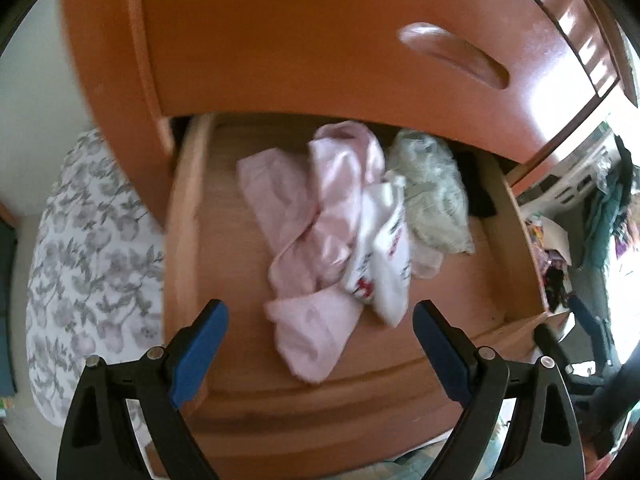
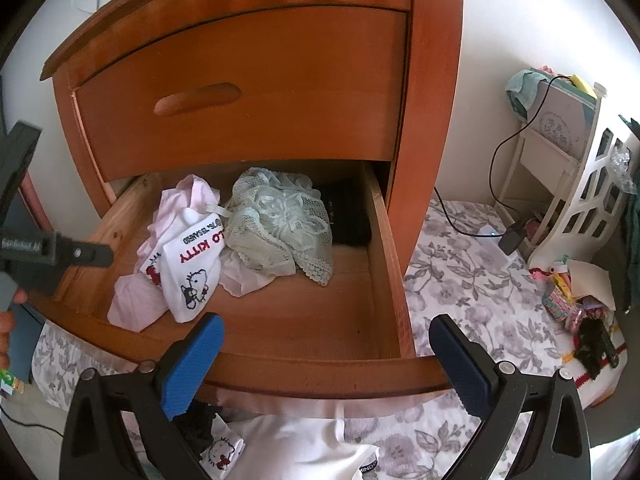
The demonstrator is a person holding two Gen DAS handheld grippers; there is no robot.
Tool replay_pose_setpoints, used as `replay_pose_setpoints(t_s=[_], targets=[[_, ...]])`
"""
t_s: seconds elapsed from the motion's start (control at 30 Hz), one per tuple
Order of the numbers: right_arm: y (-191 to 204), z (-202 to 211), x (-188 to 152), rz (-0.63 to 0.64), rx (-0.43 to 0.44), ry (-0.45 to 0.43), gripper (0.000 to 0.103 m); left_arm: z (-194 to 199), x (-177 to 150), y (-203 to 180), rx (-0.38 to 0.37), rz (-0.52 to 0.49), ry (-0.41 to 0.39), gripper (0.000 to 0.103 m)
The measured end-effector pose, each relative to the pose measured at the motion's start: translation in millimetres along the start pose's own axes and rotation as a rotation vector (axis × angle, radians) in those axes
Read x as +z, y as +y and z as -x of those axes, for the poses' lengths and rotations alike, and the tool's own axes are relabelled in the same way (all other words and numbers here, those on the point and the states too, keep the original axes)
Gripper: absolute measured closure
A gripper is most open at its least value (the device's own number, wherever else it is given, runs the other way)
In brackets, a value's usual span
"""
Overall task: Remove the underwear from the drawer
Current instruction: 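Move the left gripper into the open drawer toward the white Hello Kitty sock, then grasp the white Hello Kitty sock in the drawer with the left gripper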
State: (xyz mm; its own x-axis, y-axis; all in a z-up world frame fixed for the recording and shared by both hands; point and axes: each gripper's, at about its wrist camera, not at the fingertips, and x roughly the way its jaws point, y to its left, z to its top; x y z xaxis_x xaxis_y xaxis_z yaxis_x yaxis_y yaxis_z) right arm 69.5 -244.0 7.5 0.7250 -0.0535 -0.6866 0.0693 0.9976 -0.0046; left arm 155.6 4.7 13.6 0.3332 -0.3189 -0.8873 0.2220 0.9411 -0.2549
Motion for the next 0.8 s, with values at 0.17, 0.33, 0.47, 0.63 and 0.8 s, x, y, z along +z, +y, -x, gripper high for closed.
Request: replay_pose_setpoints(t_s=[0.17,0.33,0.47,0.63,0.8], targets=[[-0.5,-2.9,0.7,0.001,0.004,0.002,0.0,-11.7,18.3,-15.1,-0.042,-0.033,0.024,0.022],[-1.2,-4.3,0.7,0.001,0.006,0.003,0.0,-29.1,30.7,-30.6,-0.073,-0.066,0.057,0.038],[-1.4,-4.9,0.7,0.002,0.009,0.001,0.0,-48.1,35.3,-34.5,-0.084,-0.064,0.115,0.043],[-1.3,-7.7,0.8,0.001,0.009,-0.002,0.0,-55.9,32.7,-35.3,-0.113,-0.058,0.152,0.043],[-1.1,-7.1,0.3,0.001,0.01,-0.009,0.0,-58.9,30.1,-35.0,-0.186,-0.032,0.184,0.043]])
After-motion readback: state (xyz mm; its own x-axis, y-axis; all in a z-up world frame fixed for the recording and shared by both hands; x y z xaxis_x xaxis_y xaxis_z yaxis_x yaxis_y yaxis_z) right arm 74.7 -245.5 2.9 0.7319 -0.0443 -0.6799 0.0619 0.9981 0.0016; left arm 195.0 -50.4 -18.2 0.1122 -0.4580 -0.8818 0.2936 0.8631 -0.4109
